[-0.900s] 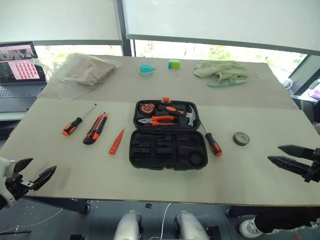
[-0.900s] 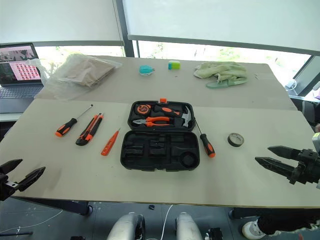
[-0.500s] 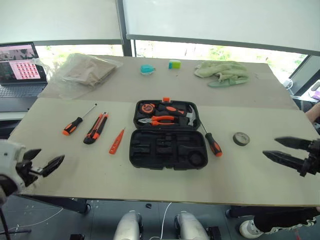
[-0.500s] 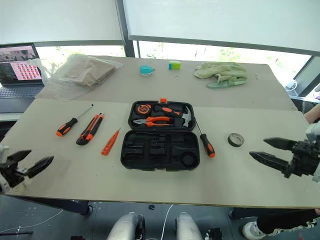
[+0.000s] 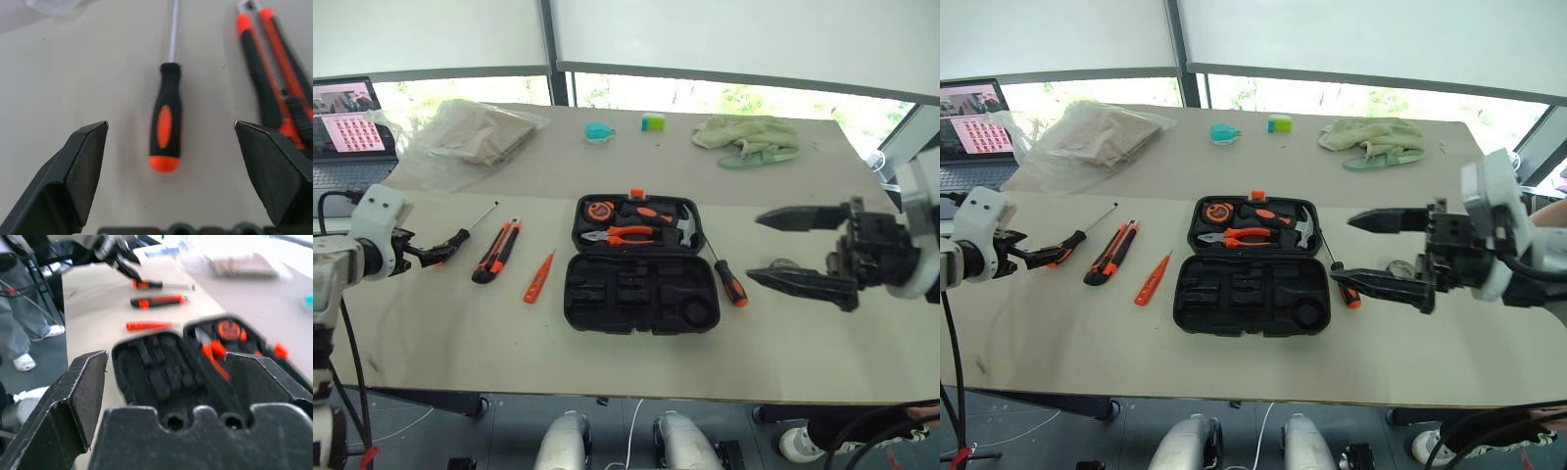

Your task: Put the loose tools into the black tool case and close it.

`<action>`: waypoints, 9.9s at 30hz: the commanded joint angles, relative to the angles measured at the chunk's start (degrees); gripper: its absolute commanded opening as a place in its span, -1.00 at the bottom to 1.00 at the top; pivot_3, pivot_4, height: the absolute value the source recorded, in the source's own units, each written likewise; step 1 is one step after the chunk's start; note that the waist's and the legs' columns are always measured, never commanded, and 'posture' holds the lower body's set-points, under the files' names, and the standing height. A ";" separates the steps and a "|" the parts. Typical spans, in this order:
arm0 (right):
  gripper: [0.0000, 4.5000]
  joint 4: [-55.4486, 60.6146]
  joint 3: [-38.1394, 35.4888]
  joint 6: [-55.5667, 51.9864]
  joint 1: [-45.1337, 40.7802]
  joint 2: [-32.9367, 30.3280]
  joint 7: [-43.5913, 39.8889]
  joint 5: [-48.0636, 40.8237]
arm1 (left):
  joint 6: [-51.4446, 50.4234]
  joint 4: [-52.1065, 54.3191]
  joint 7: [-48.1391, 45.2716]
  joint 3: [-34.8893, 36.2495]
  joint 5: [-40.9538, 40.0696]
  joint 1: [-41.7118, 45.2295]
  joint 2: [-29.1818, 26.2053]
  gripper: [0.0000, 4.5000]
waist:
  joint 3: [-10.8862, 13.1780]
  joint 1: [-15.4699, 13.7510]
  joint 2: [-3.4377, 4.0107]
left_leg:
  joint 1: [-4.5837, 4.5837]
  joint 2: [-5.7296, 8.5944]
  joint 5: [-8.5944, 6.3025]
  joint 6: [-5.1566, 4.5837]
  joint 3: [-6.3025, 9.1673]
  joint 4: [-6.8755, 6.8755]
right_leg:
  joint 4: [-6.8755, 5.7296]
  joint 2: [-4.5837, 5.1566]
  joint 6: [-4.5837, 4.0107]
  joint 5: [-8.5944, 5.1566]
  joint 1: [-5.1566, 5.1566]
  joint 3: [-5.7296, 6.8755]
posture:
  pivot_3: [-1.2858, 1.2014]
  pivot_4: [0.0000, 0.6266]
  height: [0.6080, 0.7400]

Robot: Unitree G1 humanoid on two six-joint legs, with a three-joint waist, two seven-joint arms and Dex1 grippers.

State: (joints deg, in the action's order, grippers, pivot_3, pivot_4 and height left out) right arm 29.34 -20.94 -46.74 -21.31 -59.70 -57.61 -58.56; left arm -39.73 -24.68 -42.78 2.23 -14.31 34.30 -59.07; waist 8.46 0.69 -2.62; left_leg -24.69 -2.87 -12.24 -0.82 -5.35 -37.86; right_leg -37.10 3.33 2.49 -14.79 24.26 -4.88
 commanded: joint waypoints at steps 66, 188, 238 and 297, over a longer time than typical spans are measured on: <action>1.00 10.15 -15.92 -1.90 24.40 1.81 12.84 -0.90 | 36.02 -11.00 -30.72 -25.16 20.99 22.74 32.41 -0.61 | 0.02 -1.23 0.02 | -0.75 0.14 0.01 -0.06 1.42 -1.20 | -0.47 0.01 0.11 0.02 -0.21 0.87 | 0.03 -0.52 1.00; -0.53 -19.72 27.63 25.31 -4.02 10.33 -4.90 39.46 | 12.62 21.58 -45.67 -13.22 -7.81 11.86 14.64 1.00 | 0.13 -0.17 0.69 | -0.28 0.19 0.06 -0.13 1.55 -1.03 | -0.06 -0.04 0.07 -0.22 -0.96 1.07 | 0.03 -0.52 1.00; -0.99 -39.69 37.79 28.03 -15.70 27.78 -5.13 53.10 | 11.99 22.70 -41.09 -13.12 -8.12 11.74 16.67 1.00 | 0.16 0.02 0.72 | -0.30 0.17 0.06 -0.13 1.52 -1.03 | -0.23 -0.05 0.05 -0.21 -0.84 1.09 | 0.03 -0.52 1.00; 0.98 7.78 9.28 -1.12 0.84 10.90 0.18 6.62 | -48.08 30.64 11.91 -11.23 -11.17 11.94 13.46 1.00 | 0.30 -0.18 0.30 | -0.45 0.19 0.11 -0.03 1.84 -0.94 | -0.87 -0.04 -0.15 -0.29 -0.20 0.96 | 0.03 -0.52 1.00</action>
State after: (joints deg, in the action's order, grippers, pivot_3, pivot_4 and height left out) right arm 35.54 -10.71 -49.05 -19.80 -48.77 -58.26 -50.62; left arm -89.89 7.87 -31.01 -7.46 -26.80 44.38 -45.99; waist 8.76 0.51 -2.32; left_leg -25.15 -2.67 -12.13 -0.85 -3.51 -38.80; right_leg -37.97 3.29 2.34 -15.08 24.07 -3.93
